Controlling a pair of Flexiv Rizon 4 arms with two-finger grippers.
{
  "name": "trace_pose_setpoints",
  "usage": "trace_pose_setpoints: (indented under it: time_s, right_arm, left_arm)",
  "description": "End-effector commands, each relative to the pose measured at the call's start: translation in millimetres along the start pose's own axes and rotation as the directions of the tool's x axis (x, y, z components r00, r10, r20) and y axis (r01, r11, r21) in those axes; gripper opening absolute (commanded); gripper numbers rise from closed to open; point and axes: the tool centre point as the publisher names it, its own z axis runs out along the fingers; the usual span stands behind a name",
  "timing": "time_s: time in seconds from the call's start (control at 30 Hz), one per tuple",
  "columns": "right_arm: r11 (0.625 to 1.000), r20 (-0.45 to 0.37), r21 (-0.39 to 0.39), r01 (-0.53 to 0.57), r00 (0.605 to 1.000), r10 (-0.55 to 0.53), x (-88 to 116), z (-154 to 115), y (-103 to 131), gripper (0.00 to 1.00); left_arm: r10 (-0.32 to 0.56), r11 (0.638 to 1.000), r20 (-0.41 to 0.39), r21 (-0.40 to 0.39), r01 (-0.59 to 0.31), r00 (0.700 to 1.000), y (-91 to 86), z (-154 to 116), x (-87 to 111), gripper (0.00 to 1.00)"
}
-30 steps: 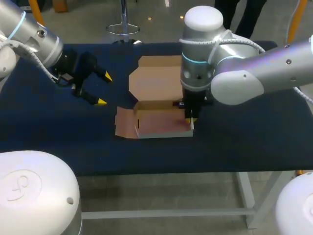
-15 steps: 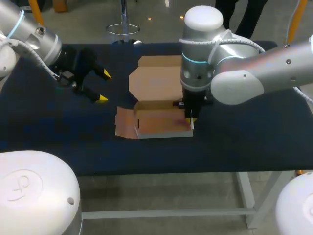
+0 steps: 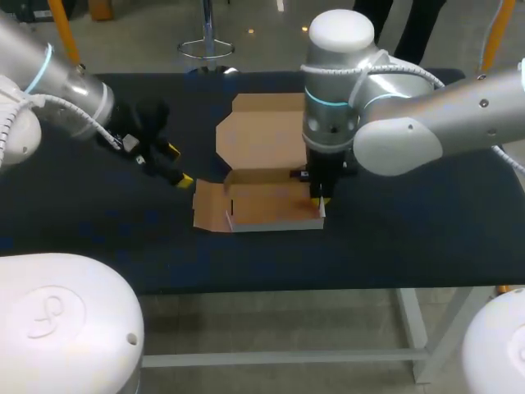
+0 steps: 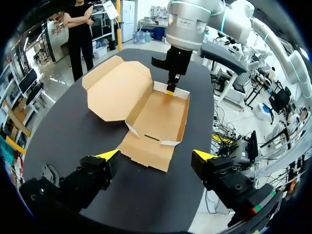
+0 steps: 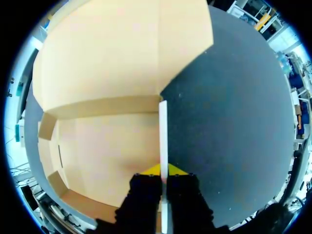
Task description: Assemble the packaging by folding the flat box into shape, placing the metal phone stand inside, and closing the box properly
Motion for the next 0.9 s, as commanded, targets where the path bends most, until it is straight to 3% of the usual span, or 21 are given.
trace_pose_setpoints:
  time_s: [0.03,0.13,0.17,0.2,0.67,0.7,0.73,0.8,0.9]
  right_arm:
    - [1.000,0.002,0.004,0.001,1.000,-0.001,1,-1,1,0.00]
    - [1.000,0.002,0.004,0.001,1.000,-0.001,1,-1,1,0.00]
    - [1.000,0.002,0.004,0.001,1.000,-0.001,1,-1,1,0.00]
    - [1.000,0.002,0.004,0.001,1.000,-0.001,1,-1,1,0.00]
    - [1.000,0.002,0.004,0.001,1.000,-0.001,1,-1,1,0.00]
    - [1.000,0.002,0.004,0.001,1.000,-0.001,1,-1,1,0.00]
    - [1.000,0.002,0.004,0.001,1.000,-0.001,1,-1,1,0.00]
    - [1.000,0.002,0.004,0.001,1.000,-0.001,1,-1,1,0.00]
    - [1.000,0.002,0.004,0.001,1.000,-0.001,1,-1,1,0.00]
  left_arm:
    - [-0.615,0.787,0.051,-0.006,0.616,0.787,4.0,5,5.1,1.00]
    - [-0.674,0.738,-0.009,0.006,0.674,0.739,7.9,6,4.2,1.00]
    - [-0.674,0.738,-0.027,-0.006,0.674,0.738,9.0,7,4.4,1.00]
    - [-0.636,0.771,-0.020,-0.045,0.635,0.771,9.9,7,5.5,1.00]
    - [-0.636,0.771,-0.020,-0.045,0.635,0.771,9.9,7,5.5,1.00]
    - [-0.709,0.705,-0.008,0.012,0.709,0.706,10.6,9,0.9,1.00]
    - [-0.741,0.670,-0.018,0.049,0.741,0.671,12.7,11,-0.7,1.00]
    - [-0.772,0.631,-0.029,0.087,0.771,0.635,18.1,17,-1.4,1.00]
    - [-0.783,0.613,-0.026,0.136,0.779,0.621,26.2,26,-1.8,1.00]
